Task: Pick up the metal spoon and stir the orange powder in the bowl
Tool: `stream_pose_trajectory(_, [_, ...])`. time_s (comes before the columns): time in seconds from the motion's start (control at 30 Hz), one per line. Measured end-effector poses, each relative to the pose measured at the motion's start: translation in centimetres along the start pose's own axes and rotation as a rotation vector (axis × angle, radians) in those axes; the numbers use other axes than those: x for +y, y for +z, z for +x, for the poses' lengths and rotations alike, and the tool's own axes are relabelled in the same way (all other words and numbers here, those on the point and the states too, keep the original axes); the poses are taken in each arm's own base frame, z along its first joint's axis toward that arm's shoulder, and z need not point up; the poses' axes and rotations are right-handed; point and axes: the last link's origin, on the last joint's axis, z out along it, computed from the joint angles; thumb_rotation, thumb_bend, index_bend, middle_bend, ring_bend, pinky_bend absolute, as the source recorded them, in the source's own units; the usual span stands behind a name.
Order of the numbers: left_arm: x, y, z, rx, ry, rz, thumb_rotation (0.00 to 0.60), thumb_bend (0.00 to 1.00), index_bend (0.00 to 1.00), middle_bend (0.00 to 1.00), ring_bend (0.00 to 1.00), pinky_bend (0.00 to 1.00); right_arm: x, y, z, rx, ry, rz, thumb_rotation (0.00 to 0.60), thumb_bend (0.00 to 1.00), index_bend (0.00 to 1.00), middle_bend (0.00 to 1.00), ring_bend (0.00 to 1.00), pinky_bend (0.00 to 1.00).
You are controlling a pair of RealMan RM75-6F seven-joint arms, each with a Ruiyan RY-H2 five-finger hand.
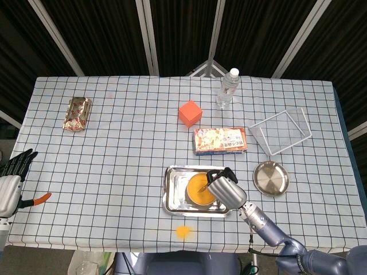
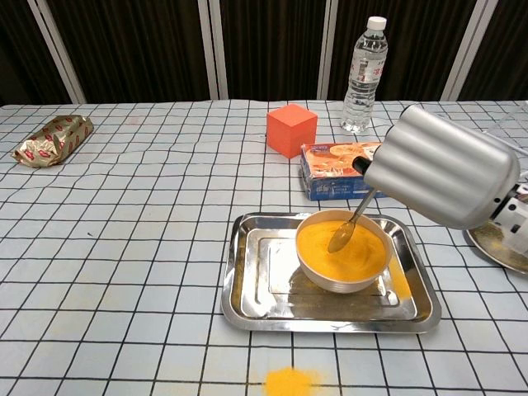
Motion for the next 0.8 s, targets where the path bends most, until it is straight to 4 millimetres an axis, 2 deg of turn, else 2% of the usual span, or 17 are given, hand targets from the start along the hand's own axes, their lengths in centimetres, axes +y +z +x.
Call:
stream_pose_trajectory(0.3, [0.0,0.0,0.0,-0.001,-0.001,0.0,0.6,0.0,0.0,0.0,0.0,0.0,1.0,-0.2,-0.2,-0.019,0.039,-0.053,0.6,0.74,0.83,1.0,1.0,0.97])
stream_pose_trajectory(0.47, [0.0,0.0,0.0,-0.001,-0.001,0.001,0.6,0.0,0.0,0.0,0.0,0.0,2.7,-0.7,-0.8,-0.04,0.089,-0.149,0.6,0.74,0.83,1.0,1.0,0.97])
stream_pose_trajectory(0.63, [0.0,0.0,0.0,0.0,-0.001,-0.001,0.6,0.0,0.0,0.0,0.0,0.0,5.0,-1.9,-2.3,-0.089,0.099,-0.232,0.6,0.74,0.83,1.0,1.0,0.97])
stream_pose_trajectory(0.8, [0.1,-0.1,0.0,-0.001,0.001,-0.002,0.6,0.0,0.0,0.0,0.0,0.0,6.7,-4.3,-4.8,-0.19,0.088,-0.284,0.6,0.74,0.83,1.0,1.0,0.97])
